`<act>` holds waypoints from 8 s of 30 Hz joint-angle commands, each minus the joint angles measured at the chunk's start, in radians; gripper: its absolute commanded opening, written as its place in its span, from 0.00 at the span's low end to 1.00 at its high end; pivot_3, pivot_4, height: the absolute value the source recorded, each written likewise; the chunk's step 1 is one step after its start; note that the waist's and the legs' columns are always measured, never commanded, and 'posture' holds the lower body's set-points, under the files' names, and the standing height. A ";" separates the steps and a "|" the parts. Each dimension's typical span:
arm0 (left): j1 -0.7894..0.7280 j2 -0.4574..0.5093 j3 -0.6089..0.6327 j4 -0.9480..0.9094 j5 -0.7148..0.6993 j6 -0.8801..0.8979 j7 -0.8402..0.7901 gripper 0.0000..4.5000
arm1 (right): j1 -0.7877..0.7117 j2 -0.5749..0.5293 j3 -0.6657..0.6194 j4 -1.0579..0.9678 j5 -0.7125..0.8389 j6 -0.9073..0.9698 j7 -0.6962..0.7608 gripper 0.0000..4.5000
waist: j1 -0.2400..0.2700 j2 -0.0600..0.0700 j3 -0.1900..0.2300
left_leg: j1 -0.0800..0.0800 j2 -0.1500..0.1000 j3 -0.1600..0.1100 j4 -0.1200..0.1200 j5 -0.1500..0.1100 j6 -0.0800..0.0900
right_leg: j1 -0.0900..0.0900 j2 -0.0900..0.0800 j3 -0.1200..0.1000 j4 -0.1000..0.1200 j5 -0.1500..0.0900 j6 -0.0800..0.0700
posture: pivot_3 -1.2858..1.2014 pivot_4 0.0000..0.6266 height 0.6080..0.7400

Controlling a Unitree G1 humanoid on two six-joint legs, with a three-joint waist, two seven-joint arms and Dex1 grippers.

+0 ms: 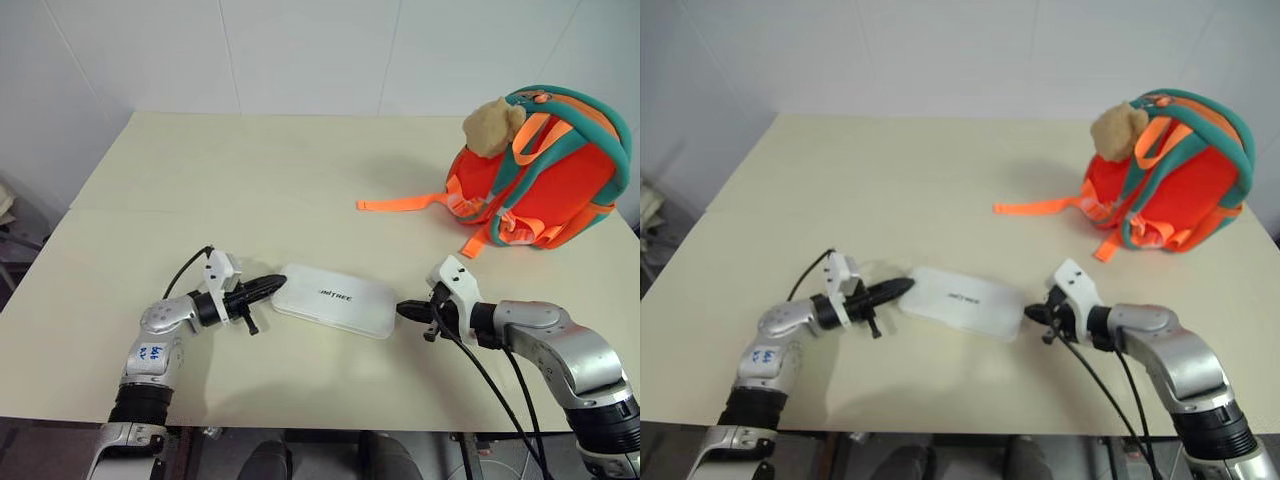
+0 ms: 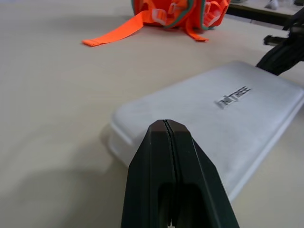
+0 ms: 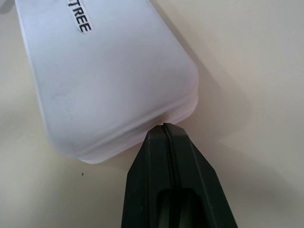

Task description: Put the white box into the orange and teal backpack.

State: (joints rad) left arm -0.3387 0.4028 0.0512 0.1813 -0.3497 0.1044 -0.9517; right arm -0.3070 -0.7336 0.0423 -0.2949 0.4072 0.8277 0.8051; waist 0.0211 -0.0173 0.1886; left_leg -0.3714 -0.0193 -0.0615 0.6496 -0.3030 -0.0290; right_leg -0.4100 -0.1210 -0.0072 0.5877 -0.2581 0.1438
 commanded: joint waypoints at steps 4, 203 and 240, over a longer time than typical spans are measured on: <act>0.083 -0.021 -0.037 -0.130 -0.017 0.053 0.032 0.00 | -0.036 -0.047 -0.025 0.056 -0.014 -0.064 0.047 0.03 | 0.001 0.000 0.000 | 0.000 0.000 0.000 0.000 0.000 0.000 | 0.000 0.000 0.000 0.000 0.000 0.000 | 0.52 0.24 1.00; -0.406 0.098 -0.015 0.153 -0.310 1.316 0.107 0.99 | -0.283 -0.066 -0.012 0.124 0.307 0.551 0.060 1.00 | -0.018 -0.001 0.000 | -0.005 0.004 0.004 -0.001 0.005 -0.001 | -0.008 0.007 0.006 -0.004 0.012 -0.004 | 0.52 0.24 1.00; -0.381 0.032 -0.081 0.275 -0.350 1.370 -0.095 0.48 | -0.082 -0.233 -0.040 0.073 0.334 0.422 0.192 1.00 | -0.020 -0.001 0.000 | -0.004 0.003 0.005 -0.001 0.004 0.000 | -0.006 0.006 0.006 -0.004 0.012 -0.004 | 0.52 0.24 1.00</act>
State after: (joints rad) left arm -0.7382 0.4432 -0.0413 0.4726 -0.6738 1.4517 -1.0527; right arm -0.3945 -0.9472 0.0331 -0.1953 0.7256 1.2628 0.9800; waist 0.0009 -0.0182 0.1888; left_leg -0.3750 -0.0162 -0.0569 0.6488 -0.2986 -0.0292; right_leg -0.4163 -0.1150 -0.0008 0.5838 -0.2461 0.1403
